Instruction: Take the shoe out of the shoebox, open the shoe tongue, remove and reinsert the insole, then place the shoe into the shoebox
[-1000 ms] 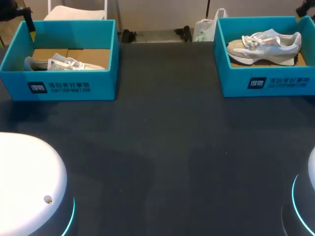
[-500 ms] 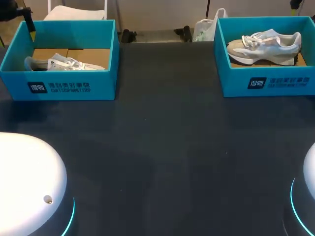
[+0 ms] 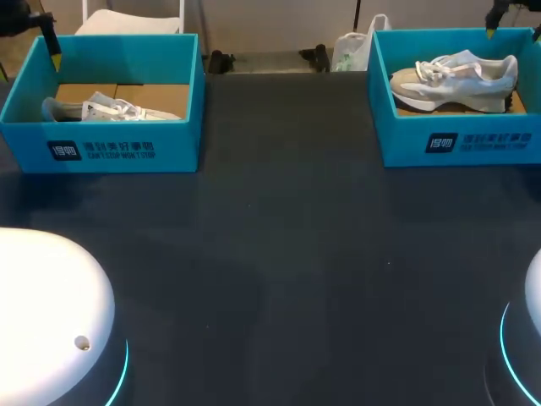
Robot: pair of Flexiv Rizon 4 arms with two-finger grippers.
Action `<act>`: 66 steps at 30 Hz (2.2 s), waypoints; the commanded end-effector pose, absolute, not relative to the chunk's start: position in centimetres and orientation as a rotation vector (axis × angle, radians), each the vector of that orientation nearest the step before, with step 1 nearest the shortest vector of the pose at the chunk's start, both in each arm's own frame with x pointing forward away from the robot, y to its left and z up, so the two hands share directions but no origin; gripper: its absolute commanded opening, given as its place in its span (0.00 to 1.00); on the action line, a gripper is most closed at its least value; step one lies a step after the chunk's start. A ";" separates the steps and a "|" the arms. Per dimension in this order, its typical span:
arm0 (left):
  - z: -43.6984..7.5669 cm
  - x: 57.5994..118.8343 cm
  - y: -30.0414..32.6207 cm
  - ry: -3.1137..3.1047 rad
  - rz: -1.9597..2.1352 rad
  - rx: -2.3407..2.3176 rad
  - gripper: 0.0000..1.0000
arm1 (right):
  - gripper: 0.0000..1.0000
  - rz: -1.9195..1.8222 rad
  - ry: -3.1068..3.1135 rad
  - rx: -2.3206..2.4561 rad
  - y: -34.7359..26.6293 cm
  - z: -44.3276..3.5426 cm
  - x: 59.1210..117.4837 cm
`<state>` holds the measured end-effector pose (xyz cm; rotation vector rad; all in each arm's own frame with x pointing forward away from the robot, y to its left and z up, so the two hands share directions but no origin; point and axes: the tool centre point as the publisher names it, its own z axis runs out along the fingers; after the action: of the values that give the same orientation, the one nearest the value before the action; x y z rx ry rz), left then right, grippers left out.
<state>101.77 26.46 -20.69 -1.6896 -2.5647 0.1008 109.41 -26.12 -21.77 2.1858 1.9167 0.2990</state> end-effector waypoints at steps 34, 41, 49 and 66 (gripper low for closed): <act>-20.6 101.9 26.5 -2.562 0.100 -1.689 1.00 | 0.84 -0.158 1.769 2.346 -32.5 -32.8 116.3; -20.6 101.9 26.5 -2.562 0.100 -1.689 1.00 | 0.81 -0.207 1.797 2.332 -32.7 -34.8 116.5; -20.6 101.9 26.5 -2.562 0.100 -1.689 1.00 | 0.80 -0.266 1.792 2.334 -33.7 -37.5 116.3; -20.6 101.9 26.5 -2.562 0.100 -1.689 1.00 | 0.00 -0.330 1.849 2.340 -34.3 -39.3 116.7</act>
<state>101.77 26.46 -20.68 -1.6897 -2.5646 0.1007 116.02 -34.50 -38.95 2.3052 1.8308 -0.2733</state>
